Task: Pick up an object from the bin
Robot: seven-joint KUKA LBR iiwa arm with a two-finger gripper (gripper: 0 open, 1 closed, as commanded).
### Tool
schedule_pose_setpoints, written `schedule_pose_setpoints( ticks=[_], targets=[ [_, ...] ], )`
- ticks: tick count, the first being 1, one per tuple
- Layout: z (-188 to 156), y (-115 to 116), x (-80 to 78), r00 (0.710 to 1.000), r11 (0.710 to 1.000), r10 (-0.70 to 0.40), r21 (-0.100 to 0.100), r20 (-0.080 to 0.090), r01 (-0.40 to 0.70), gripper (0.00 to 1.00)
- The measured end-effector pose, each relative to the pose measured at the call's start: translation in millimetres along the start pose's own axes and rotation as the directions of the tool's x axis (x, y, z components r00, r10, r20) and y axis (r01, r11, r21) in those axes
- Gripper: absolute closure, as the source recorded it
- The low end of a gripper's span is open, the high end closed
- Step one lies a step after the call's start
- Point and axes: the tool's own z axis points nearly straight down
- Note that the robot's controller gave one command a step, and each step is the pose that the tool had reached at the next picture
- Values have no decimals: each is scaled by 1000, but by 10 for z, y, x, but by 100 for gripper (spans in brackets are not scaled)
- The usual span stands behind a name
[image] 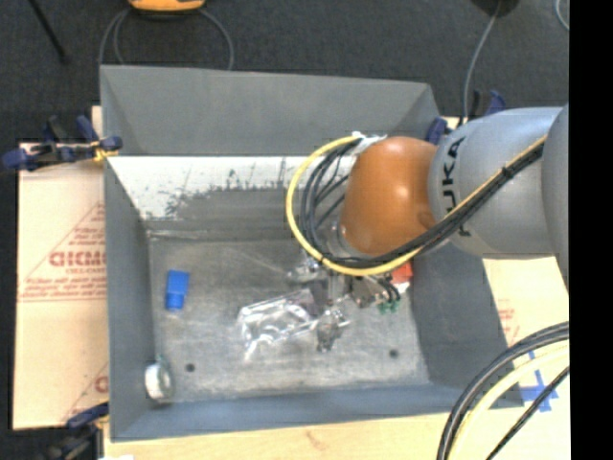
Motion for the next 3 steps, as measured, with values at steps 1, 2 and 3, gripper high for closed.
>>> schedule_pose_setpoints(
  ticks=[1,2,3],
  targets=[
    [483,1,-130,999,999,41,0,4,-41,0],
    [435,-7,-155,999,999,41,2,14,-41,100],
    [-1874,38,-46,998,998,65,5,6,-65,100]
  ],
)
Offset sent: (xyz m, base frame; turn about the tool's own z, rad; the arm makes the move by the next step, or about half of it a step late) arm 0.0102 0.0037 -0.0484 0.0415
